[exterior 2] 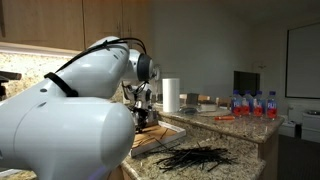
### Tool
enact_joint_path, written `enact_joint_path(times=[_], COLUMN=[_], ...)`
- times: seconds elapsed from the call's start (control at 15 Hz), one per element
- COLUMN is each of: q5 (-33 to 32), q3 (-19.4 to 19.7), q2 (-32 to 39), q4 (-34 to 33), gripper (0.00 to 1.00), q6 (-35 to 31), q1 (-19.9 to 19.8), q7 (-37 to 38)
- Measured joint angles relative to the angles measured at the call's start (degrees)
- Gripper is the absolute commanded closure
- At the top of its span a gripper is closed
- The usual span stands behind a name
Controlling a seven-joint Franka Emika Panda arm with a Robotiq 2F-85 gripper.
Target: Remove the zip ties from the box
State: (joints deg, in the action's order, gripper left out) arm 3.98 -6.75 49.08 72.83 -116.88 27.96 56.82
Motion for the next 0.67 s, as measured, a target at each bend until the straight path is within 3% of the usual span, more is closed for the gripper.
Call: enact_joint_path(times=[0.27,0.67], q5=[-0.13,-0.13], q3=[0.14,0.64], q2=[-1.96,-9.90], q4=[1.45,9.77], gripper=[0.93,0.93], q6=[-1.80,-7.20], q1=[0.16,0.25], q7=[0.00,0.39])
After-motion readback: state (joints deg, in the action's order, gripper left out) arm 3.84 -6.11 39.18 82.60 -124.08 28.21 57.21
